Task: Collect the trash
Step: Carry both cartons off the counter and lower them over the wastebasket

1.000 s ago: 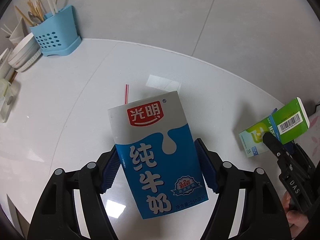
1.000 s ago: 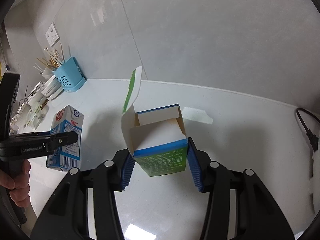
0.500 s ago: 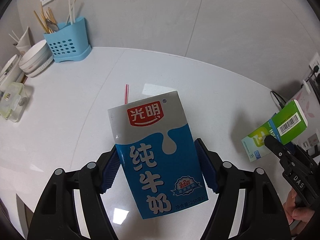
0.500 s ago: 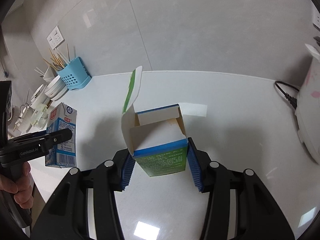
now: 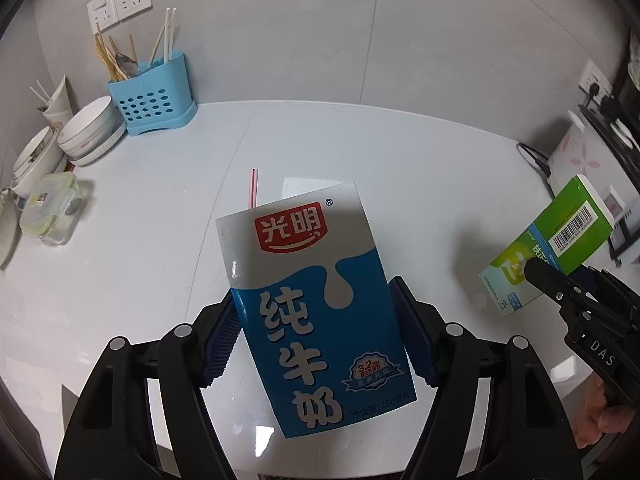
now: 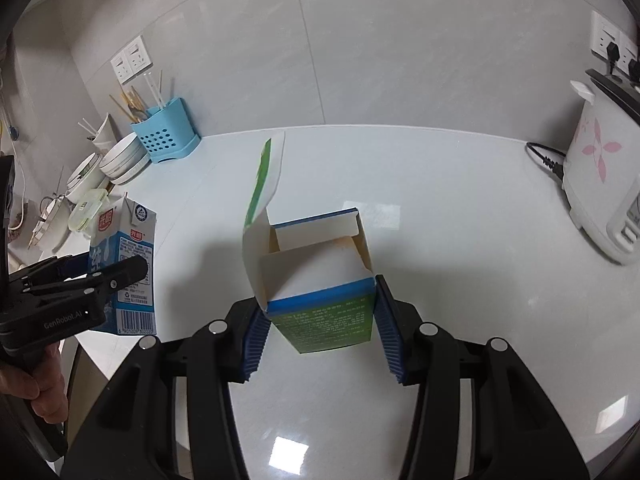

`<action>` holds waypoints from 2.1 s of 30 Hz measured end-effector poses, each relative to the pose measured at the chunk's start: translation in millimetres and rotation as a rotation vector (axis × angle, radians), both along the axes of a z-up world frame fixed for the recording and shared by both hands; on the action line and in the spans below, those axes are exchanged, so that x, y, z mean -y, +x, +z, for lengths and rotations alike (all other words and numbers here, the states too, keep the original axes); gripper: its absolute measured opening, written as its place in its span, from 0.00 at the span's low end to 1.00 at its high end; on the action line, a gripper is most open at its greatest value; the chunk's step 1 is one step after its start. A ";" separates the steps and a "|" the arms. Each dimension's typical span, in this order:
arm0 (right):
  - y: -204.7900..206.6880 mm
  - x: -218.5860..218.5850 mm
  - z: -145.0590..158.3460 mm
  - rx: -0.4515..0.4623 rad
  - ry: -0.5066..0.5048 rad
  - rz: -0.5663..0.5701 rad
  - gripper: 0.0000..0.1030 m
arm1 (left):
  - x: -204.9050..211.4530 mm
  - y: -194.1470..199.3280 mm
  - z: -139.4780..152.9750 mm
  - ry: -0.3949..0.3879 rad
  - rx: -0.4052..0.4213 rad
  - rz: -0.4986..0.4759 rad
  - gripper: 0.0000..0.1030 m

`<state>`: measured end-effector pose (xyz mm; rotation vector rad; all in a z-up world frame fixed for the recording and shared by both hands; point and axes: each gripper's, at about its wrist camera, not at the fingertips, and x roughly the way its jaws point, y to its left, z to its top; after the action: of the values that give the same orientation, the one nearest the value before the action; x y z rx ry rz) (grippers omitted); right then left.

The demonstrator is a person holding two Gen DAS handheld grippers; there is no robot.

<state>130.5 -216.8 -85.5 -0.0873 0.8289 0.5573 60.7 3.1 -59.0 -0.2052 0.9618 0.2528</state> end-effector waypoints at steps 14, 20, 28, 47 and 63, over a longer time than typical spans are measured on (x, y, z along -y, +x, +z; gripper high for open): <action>-134.1 -10.1 -14.1 -0.015 0.024 -0.012 0.45 | 6.4 -111.8 -16.8 0.010 0.023 -0.115 0.67; -192.9 -10.4 -36.4 -0.034 0.026 0.011 0.45 | 15.7 -160.9 -40.1 0.013 0.005 -0.173 0.67; -236.2 -7.9 -67.7 -0.071 0.011 0.053 0.45 | 21.7 -208.7 -81.7 0.016 -0.013 -0.215 0.67; -239.3 -41.5 -195.9 -0.271 -0.075 0.064 0.45 | -5.2 -253.9 -185.1 -0.090 -0.132 -0.149 0.67; -245.2 -69.4 -257.0 -0.400 -0.214 0.103 0.47 | -16.6 -252.3 -211.7 -0.122 -0.199 -0.119 0.67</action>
<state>-114.7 -147.4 -342.4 -0.2206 1.2787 0.5904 -191.7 19.7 -270.7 -0.2362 1.1841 0.1059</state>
